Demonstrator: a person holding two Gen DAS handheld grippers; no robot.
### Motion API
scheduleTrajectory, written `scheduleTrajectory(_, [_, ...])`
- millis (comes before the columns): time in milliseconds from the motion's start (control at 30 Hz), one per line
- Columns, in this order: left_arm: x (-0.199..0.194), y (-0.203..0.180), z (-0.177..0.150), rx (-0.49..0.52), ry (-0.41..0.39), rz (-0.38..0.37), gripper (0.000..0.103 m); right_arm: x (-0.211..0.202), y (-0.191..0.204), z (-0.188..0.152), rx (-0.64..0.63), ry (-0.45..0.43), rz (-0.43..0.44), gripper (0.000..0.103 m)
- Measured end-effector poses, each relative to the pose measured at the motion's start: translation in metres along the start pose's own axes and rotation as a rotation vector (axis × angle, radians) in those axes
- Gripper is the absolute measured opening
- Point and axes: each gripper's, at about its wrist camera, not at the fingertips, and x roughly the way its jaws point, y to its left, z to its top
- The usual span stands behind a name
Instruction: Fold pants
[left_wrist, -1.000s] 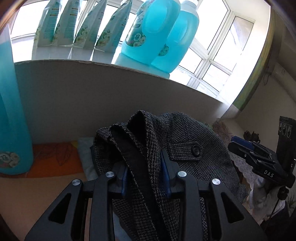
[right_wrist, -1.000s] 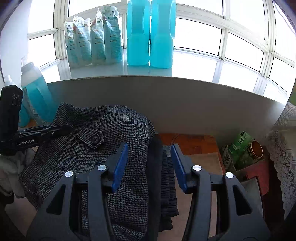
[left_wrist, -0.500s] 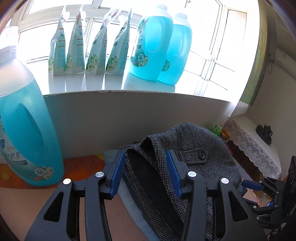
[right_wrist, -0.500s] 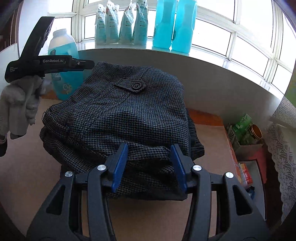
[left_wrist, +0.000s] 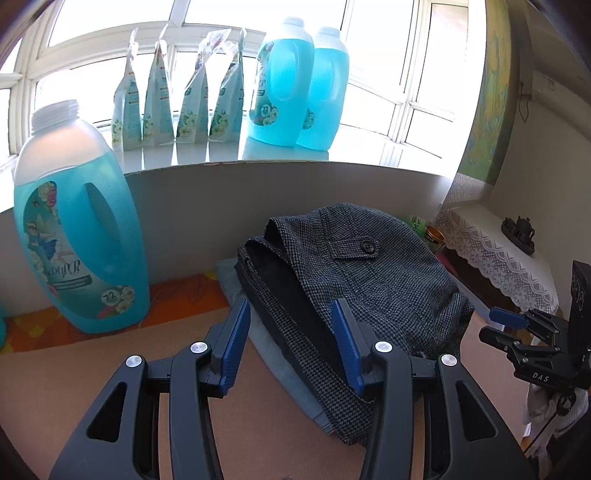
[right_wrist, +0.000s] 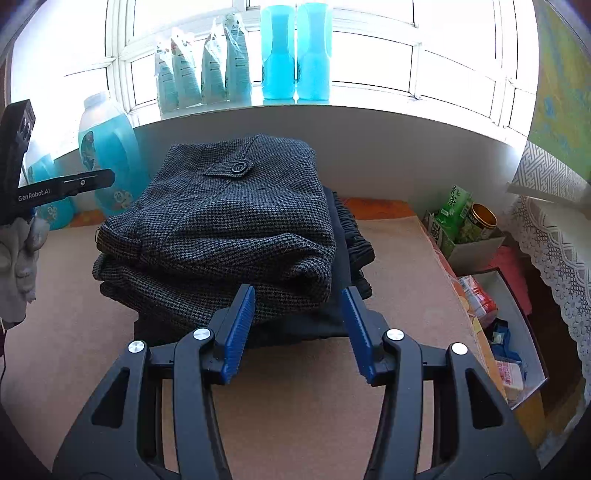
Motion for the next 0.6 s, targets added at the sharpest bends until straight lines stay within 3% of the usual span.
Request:
scheduleTrajectory(267, [-0.046,-0.016,-0.027,0.051,-0.009,-0.002,0.045,-0.05,0.011,-0.019,0.072,-0.041,-0.019,0.053])
scheduleTrajectory(400, [-0.073,-0.025,-0.041,0.077,-0.022,-0.026,0.056,-0.078,0.02,-0.029,0.123,-0.057,-0.04,0.066])
scheduleTrajectory(600, [-0.111,-0.037,-0.066,0.102,-0.016,-0.083,0.056,-0.114,0.044,-0.049,0.157,-0.061,-0.06,0.074])
